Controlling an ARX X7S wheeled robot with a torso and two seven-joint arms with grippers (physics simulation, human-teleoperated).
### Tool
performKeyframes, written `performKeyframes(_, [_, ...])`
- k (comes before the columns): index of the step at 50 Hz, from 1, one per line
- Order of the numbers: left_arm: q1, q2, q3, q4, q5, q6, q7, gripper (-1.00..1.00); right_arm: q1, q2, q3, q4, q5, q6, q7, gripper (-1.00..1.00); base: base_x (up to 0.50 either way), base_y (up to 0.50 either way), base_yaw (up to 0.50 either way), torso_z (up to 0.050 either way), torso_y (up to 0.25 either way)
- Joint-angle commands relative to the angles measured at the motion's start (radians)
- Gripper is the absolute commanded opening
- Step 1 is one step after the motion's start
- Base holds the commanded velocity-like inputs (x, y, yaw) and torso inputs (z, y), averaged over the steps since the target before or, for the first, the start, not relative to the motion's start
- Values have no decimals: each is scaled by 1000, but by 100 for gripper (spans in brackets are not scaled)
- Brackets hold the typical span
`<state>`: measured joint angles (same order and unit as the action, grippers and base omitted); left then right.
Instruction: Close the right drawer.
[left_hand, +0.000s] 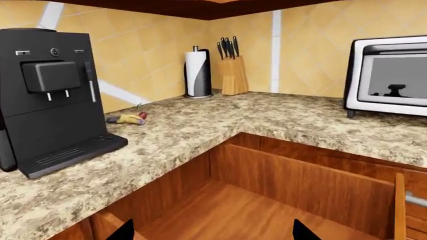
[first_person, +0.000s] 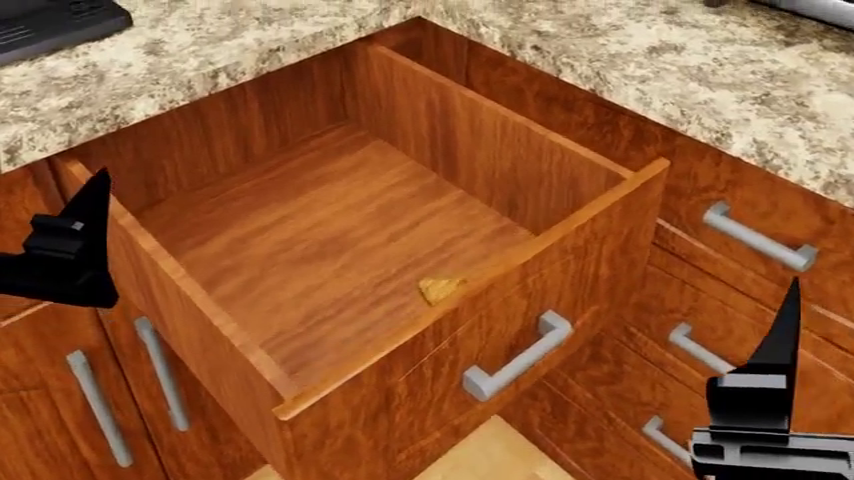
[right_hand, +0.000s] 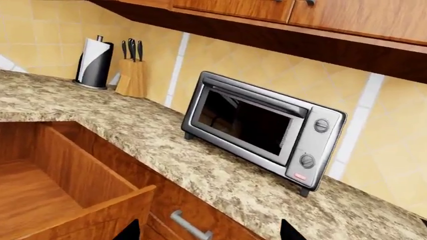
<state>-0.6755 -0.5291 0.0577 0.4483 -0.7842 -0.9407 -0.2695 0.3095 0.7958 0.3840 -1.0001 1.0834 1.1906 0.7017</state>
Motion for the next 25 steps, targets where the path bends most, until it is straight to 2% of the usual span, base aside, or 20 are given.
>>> performKeyframes(1, [-10,-11,2,-2,-3,-3,4,100,42,26,-57,1,11,15,31,100,521,-172,0,0,0])
performKeyframes(25, [0,-10,4,34,-25,-16,-14,100,21,48,-44,11,54,-12,52,100,509,-173,0,0,1])
